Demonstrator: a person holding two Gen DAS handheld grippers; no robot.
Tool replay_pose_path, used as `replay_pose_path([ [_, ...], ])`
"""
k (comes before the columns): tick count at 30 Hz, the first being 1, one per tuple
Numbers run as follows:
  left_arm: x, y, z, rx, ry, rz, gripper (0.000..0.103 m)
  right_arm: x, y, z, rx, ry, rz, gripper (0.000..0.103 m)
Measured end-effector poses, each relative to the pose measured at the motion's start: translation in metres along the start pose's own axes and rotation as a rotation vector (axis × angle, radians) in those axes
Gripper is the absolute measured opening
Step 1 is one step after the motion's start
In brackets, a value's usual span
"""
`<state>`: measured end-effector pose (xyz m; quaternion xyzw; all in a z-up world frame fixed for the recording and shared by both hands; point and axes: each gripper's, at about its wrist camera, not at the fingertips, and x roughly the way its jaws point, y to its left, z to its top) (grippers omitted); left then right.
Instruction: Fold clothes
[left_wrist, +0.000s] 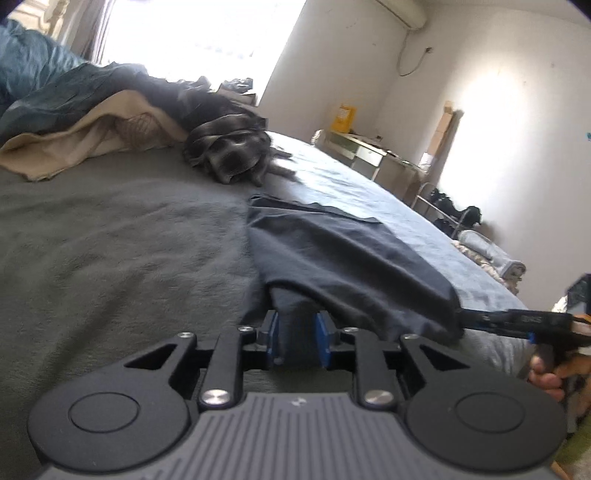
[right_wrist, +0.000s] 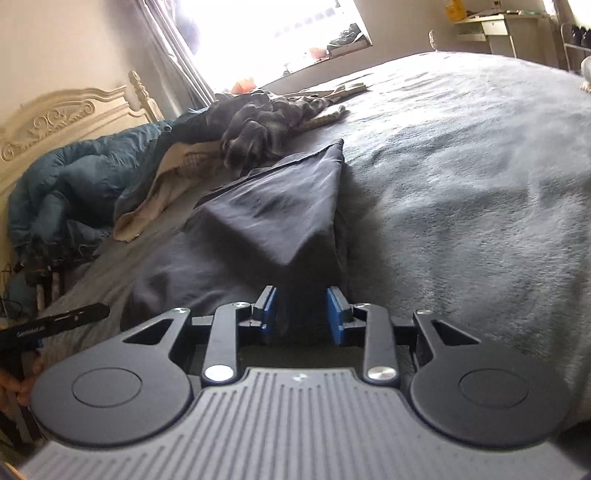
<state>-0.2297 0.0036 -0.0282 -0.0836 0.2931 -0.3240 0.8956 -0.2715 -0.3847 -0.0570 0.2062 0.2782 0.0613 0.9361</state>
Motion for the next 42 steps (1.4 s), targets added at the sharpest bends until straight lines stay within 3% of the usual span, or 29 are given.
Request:
replay_pose_path([
  [3,0.01,-0.014,-0.003,0.044,0.039,-0.005,0.022,0.005,-0.002,0.001,0.004,0.005,0.014,0.026],
  [5,0.02,-0.025,-0.006,0.093,0.068,0.019,0.022,0.003,-0.003,0.001,-0.003,0.0,0.015,0.013],
  [8,0.026,-0.031,-0.008,0.133,0.081,0.047,0.022,-0.001,-0.008,0.001,0.017,-0.021,0.015,0.003],
  [13,0.017,-0.028,-0.007,0.13,0.048,0.08,0.022,-0.007,-0.034,0.0,0.153,-0.045,0.015,0.002],
  [15,0.013,-0.026,-0.006,0.131,0.038,0.099,0.024,-0.01,-0.042,-0.002,0.191,-0.042,0.036,0.006],
  [17,0.011,-0.023,-0.006,0.129,0.034,0.111,0.033,-0.014,-0.045,-0.004,0.205,-0.045,0.066,0.011],
  [20,0.016,-0.017,-0.008,0.11,0.058,0.126,0.034,-0.017,-0.044,-0.009,0.187,-0.041,0.086,0.031],
  [21,0.019,-0.015,-0.009,0.097,0.069,0.123,0.033,-0.016,-0.042,-0.01,0.173,-0.037,0.084,0.031],
  [24,0.027,-0.011,-0.014,0.071,0.082,0.11,0.032,-0.007,-0.037,-0.014,0.139,0.005,0.096,0.031],
  [25,0.03,-0.01,-0.015,0.065,0.082,0.105,0.017,-0.004,-0.033,-0.014,0.113,0.014,0.087,0.028],
  [26,0.032,-0.009,-0.016,0.061,0.074,0.1,0.004,0.0,-0.029,-0.013,0.072,0.018,0.056,0.013],
  [31,0.023,-0.006,-0.001,0.09,0.01,0.085,0.002,-0.011,-0.006,0.01,-0.101,-0.027,0.028,0.006],
  [33,0.019,-0.008,0.006,0.144,-0.005,0.069,0.002,-0.01,-0.005,0.019,-0.155,-0.004,0.015,0.006],
  [37,0.019,-0.016,0.011,0.244,0.004,0.053,0.002,-0.003,-0.017,0.03,-0.121,0.061,0.023,0.005],
  [42,0.021,-0.012,0.015,0.242,0.01,0.052,0.002,-0.001,-0.031,0.029,-0.058,0.099,0.02,0.002],
])
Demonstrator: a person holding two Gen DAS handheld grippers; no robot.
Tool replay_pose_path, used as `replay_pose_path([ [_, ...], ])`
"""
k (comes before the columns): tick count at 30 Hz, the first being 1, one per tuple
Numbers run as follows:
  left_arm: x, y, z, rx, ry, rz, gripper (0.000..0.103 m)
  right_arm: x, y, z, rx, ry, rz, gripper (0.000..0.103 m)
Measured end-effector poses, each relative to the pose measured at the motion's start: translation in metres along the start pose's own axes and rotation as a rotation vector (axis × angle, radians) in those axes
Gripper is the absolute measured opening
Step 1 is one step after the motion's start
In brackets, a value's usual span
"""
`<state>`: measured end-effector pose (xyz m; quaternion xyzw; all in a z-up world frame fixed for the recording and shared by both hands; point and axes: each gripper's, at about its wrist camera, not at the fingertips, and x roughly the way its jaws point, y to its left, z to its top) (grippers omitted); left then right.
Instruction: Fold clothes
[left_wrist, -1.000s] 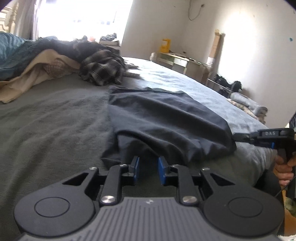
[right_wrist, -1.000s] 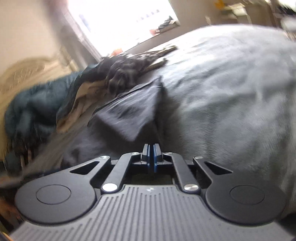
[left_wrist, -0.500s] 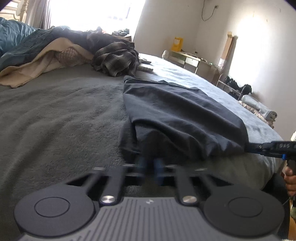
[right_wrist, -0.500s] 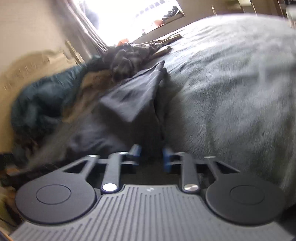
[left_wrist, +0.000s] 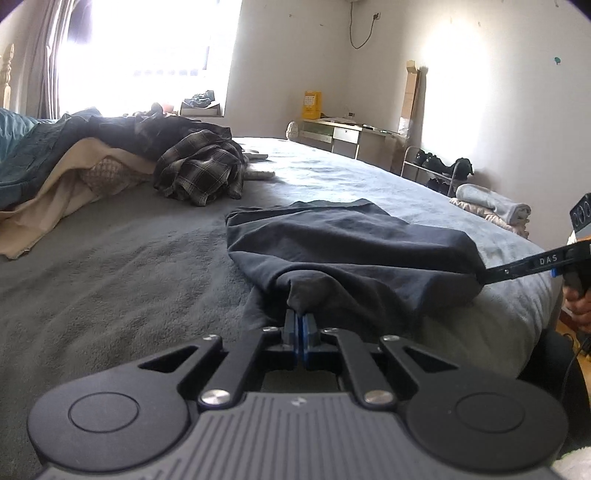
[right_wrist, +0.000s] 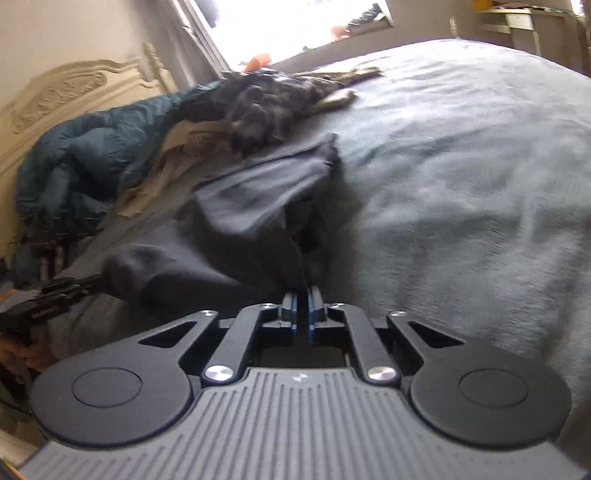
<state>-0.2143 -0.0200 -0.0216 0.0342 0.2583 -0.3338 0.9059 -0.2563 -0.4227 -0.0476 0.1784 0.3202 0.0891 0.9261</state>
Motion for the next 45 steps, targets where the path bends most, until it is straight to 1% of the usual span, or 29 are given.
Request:
replay_pose_path([
  [1,0.0,0.002,0.002,-0.011,-0.002,0.006,0.002,-0.001,-0.002,0.001,0.008,-0.001,-0.004,0.0],
  [3,0.0,0.009,0.005,-0.037,-0.009,0.008,0.002,-0.008,-0.004,0.004,-0.013,-0.025,-0.073,0.0],
  [6,0.001,0.015,0.009,-0.063,-0.008,-0.006,0.002,-0.016,-0.013,0.009,-0.002,-0.06,-0.114,0.0],
  [7,0.002,0.014,0.01,-0.06,-0.005,-0.007,0.002,-0.02,-0.012,0.01,-0.002,-0.075,-0.107,0.0],
  [8,0.003,0.013,0.01,-0.054,-0.001,-0.005,0.003,-0.022,-0.01,0.009,0.002,-0.076,-0.057,0.0],
  [9,0.003,0.011,0.011,-0.049,0.002,-0.004,0.003,-0.024,-0.008,0.008,0.005,-0.076,-0.008,0.002],
  [10,0.003,0.012,0.011,-0.053,0.003,-0.005,0.003,-0.025,-0.003,0.004,-0.01,-0.066,0.026,0.003],
  [11,0.004,0.012,0.011,-0.056,0.004,-0.005,0.003,-0.025,0.006,-0.003,-0.051,-0.059,0.039,0.004],
  [12,0.004,0.012,0.011,-0.06,0.004,-0.005,0.003,-0.023,0.014,-0.009,-0.095,-0.041,0.033,0.006],
  [14,0.005,0.013,0.012,-0.065,0.008,-0.004,0.003,-0.015,0.029,-0.023,-0.173,-0.007,0.004,0.023],
  [15,0.006,0.014,0.013,-0.066,0.011,-0.003,0.003,-0.01,0.037,-0.03,-0.206,0.009,-0.017,0.026],
  [17,0.007,0.014,0.014,-0.068,0.016,-0.002,0.003,-0.004,0.043,-0.039,-0.225,0.023,-0.044,0.029],
  [19,0.008,0.014,0.016,-0.071,0.02,-0.001,0.003,0.001,0.04,-0.04,-0.19,0.019,-0.059,0.034],
  [22,0.008,0.014,0.018,-0.087,0.02,0.003,0.003,0.008,0.031,-0.037,-0.064,0.003,-0.028,0.041],
  [25,0.008,0.014,0.019,-0.105,0.015,0.006,0.003,0.007,0.022,-0.039,0.078,-0.021,0.026,0.041],
  [26,0.008,0.013,0.019,-0.108,0.013,0.008,0.003,0.008,0.019,-0.039,0.121,-0.03,0.045,0.038],
  [27,0.009,0.013,0.019,-0.11,0.013,0.011,0.003,0.009,0.018,-0.04,0.134,-0.039,0.047,0.033],
  [28,0.009,0.012,0.019,-0.109,0.013,0.014,0.003,0.01,0.021,-0.04,0.114,-0.038,0.032,0.018],
  [31,0.008,0.008,0.02,-0.083,0.01,0.023,0.003,0.009,0.038,-0.039,-0.031,-0.038,-0.019,0.011],
  [36,0.005,0.006,0.016,-0.057,0.012,0.013,0.003,0.005,0.073,-0.039,-0.406,-0.039,-0.174,0.008],
  [38,0.003,0.008,0.013,-0.062,0.015,0.021,0.003,0.004,0.075,-0.039,-0.493,-0.039,-0.252,0.004],
  [40,0.003,0.012,0.009,-0.086,0.019,0.022,0.003,0.001,0.064,-0.038,-0.505,-0.042,-0.35,0.001],
  [43,0.002,0.017,0.001,-0.11,0.032,0.005,0.003,-0.007,0.037,-0.031,-0.411,-0.044,-0.414,0.0],
  [45,0.0,0.015,-0.003,-0.105,0.034,-0.004,0.003,-0.013,0.023,-0.027,-0.355,-0.054,-0.448,0.0],
])
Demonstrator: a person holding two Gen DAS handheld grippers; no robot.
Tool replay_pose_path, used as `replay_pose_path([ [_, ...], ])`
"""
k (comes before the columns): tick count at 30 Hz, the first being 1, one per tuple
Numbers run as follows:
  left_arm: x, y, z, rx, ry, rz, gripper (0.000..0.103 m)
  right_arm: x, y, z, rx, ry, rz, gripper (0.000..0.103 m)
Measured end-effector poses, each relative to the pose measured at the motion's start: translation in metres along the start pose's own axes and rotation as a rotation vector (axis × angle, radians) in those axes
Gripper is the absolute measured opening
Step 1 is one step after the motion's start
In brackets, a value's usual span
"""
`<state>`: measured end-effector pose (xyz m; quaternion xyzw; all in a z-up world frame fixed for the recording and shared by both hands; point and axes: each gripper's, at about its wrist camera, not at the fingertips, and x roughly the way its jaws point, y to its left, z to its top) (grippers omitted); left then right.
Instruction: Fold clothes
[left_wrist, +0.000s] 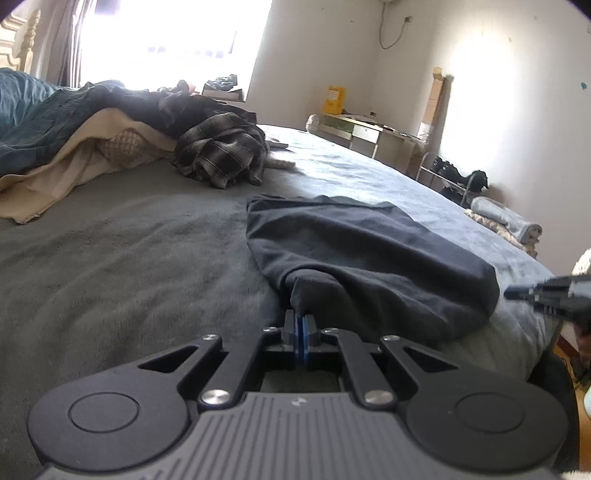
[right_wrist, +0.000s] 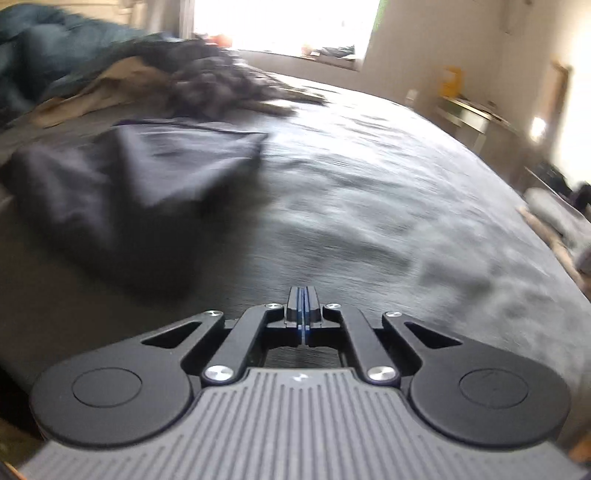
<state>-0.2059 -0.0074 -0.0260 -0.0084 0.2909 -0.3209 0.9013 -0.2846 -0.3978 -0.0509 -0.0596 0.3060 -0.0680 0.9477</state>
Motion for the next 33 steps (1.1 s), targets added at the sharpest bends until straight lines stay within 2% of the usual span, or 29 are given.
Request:
replay_pose_path([
  [1,0.0,0.001,-0.002,-0.006,0.001,-0.007,0.003,-0.004,-0.007,0.001,0.054,-0.014,0.033,0.001],
  [4,0.0,0.003,-0.005,-0.028,-0.001,-0.015,0.003,-0.009,-0.023,0.003,0.237,-0.032,0.291,0.008],
  [7,0.001,0.004,-0.009,-0.043,-0.009,-0.019,0.003,0.002,-0.024,0.007,0.368,-0.02,0.444,0.043],
  [9,0.001,0.003,-0.011,-0.051,-0.02,-0.017,0.003,0.014,-0.02,0.01,0.427,-0.003,0.497,0.045],
  [10,0.0,0.002,-0.012,-0.05,-0.028,-0.013,0.003,0.022,-0.018,0.013,0.432,0.012,0.494,0.035],
  [11,-0.001,0.001,-0.012,-0.048,-0.036,-0.007,0.003,0.031,-0.016,0.016,0.437,0.027,0.491,0.002],
  [12,-0.003,0.001,-0.01,-0.049,-0.044,-0.005,0.003,0.033,-0.016,0.022,0.436,0.032,0.477,0.002],
  [15,-0.011,-0.003,-0.012,-0.015,-0.059,-0.013,0.002,0.008,-0.026,0.034,0.441,-0.08,0.483,0.002],
  [16,-0.013,-0.005,-0.014,0.004,-0.055,-0.017,0.002,0.006,-0.029,0.034,0.455,-0.077,0.492,0.002],
  [18,-0.011,-0.008,-0.021,0.03,-0.029,-0.022,0.002,0.013,-0.032,0.02,0.479,-0.017,0.484,0.002],
  [20,-0.003,-0.008,-0.03,0.033,0.009,-0.019,0.002,0.031,-0.033,0.002,0.521,0.08,0.472,0.002],
  [22,-0.001,-0.008,-0.035,0.03,0.023,-0.021,0.002,0.035,-0.038,-0.01,0.588,0.105,0.478,0.003],
  [23,-0.001,-0.008,-0.036,0.036,0.023,-0.02,0.002,0.035,-0.042,-0.012,0.602,0.104,0.464,0.004],
  [25,-0.001,-0.008,-0.038,0.049,0.024,-0.016,0.002,0.033,-0.056,-0.014,0.629,0.105,0.346,0.004],
  [28,-0.002,-0.007,-0.039,0.04,0.018,-0.024,0.006,0.022,-0.075,-0.009,0.668,0.069,0.253,0.01],
  [30,-0.008,-0.006,-0.042,0.028,0.008,-0.036,0.011,0.009,-0.067,0.012,0.588,0.007,0.253,0.009],
  [32,-0.016,-0.004,-0.043,0.013,-0.013,-0.048,0.025,0.003,-0.042,0.041,0.471,-0.033,0.317,0.011],
  [33,-0.02,-0.003,-0.044,0.004,-0.027,-0.053,0.029,0.003,-0.029,0.055,0.412,-0.049,0.359,0.011],
])
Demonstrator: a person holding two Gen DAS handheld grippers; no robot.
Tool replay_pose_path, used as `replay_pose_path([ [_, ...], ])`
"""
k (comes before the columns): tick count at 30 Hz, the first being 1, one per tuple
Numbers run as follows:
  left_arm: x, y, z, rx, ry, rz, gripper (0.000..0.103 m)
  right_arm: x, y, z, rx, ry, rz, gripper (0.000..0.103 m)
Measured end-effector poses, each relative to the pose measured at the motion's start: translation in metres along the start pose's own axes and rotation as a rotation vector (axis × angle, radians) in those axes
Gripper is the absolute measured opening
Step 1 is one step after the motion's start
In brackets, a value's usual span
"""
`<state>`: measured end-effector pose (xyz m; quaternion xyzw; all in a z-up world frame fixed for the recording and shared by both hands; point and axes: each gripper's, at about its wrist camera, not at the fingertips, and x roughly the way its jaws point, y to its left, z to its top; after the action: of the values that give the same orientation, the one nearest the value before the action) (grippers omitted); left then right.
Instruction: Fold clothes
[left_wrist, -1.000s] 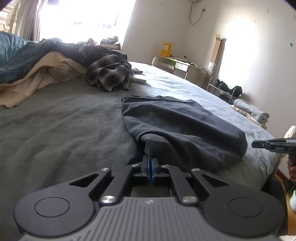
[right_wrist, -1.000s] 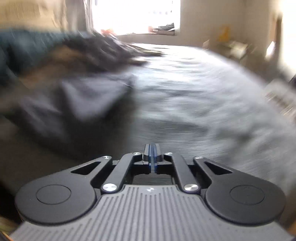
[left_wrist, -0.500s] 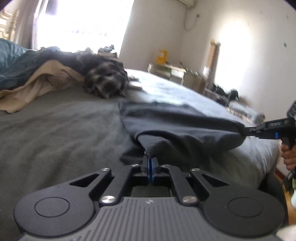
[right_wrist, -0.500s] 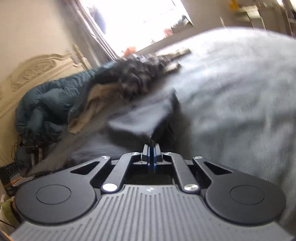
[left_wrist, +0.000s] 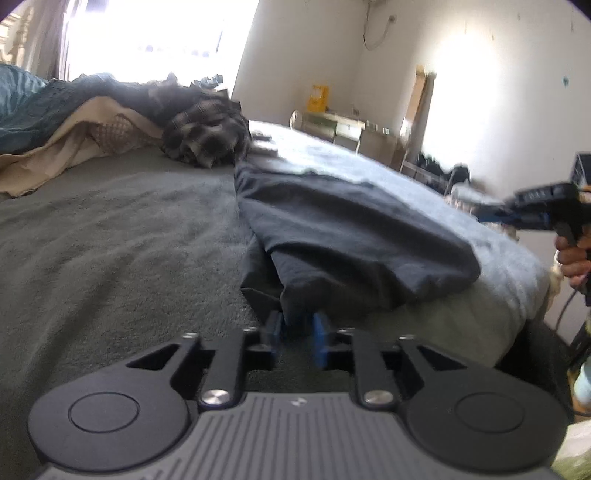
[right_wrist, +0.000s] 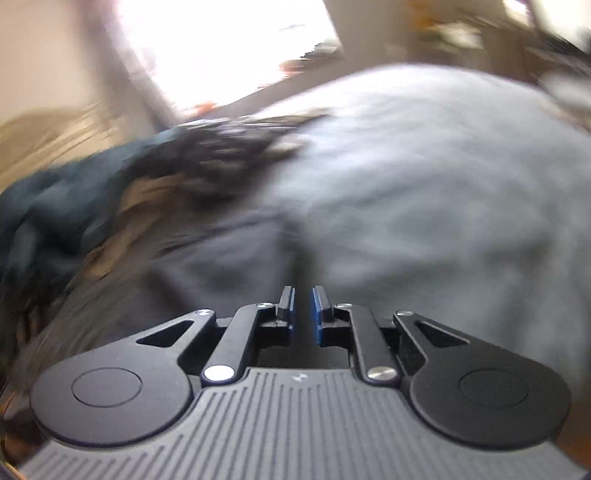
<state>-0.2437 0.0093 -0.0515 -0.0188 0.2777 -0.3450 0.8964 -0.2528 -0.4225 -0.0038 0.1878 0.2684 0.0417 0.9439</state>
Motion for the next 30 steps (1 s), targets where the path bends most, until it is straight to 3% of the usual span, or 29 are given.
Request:
replay_pose_path([
  [3,-0.007,0.004,0.001,-0.032,-0.045,-0.01,0.036,0.03,0.057,0.018,-0.164,0.052,0.124,0.024],
  [7,0.003,0.015,0.005,-0.103,-0.086,-0.04,0.037,0.094,0.12,0.042,-0.326,0.169,0.233,0.029],
  [13,0.02,0.03,-0.004,-0.19,-0.083,-0.09,0.016,0.178,0.167,0.072,-0.431,0.323,0.196,0.029],
  [17,0.022,0.033,-0.01,-0.191,-0.096,-0.11,0.011,0.215,0.191,0.093,-0.469,0.364,0.141,0.038],
  [21,0.026,0.037,-0.014,-0.207,-0.102,-0.123,0.008,0.244,0.208,0.088,-0.575,0.444,0.112,0.043],
  [22,0.027,0.037,-0.015,-0.214,-0.105,-0.124,0.007,0.249,0.211,0.085,-0.611,0.467,0.105,0.043],
  [24,0.028,0.037,-0.017,-0.222,-0.11,-0.121,0.005,0.258,0.216,0.076,-0.671,0.502,0.092,0.03],
  [25,0.028,0.036,-0.018,-0.224,-0.112,-0.119,0.004,0.262,0.217,0.071,-0.697,0.516,0.085,0.003],
  [26,0.027,0.035,-0.019,-0.22,-0.116,-0.116,0.003,0.265,0.219,0.066,-0.721,0.527,0.079,0.002],
  [30,0.026,0.034,-0.021,-0.211,-0.116,-0.119,0.003,0.264,0.214,0.074,-0.681,0.438,0.069,0.001],
])
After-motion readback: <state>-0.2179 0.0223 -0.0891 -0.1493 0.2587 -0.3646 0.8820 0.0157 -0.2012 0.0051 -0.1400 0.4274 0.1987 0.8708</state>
